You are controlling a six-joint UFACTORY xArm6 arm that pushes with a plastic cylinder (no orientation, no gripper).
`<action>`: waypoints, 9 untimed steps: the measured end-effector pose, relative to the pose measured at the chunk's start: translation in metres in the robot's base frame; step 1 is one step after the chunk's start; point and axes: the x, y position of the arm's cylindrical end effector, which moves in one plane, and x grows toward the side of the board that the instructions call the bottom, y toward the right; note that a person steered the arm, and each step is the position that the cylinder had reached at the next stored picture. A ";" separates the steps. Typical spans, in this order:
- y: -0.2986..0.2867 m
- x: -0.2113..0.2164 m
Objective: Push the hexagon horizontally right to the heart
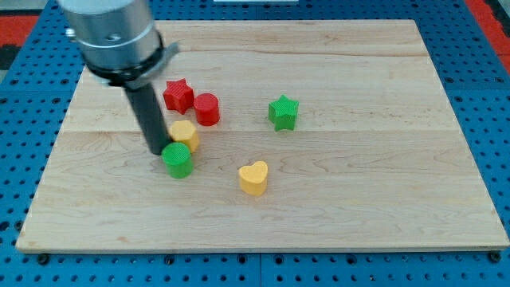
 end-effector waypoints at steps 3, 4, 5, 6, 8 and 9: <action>0.000 -0.020; 0.008 -0.032; 0.037 -0.033; 0.064 -0.031; 0.148 0.008; 0.171 0.016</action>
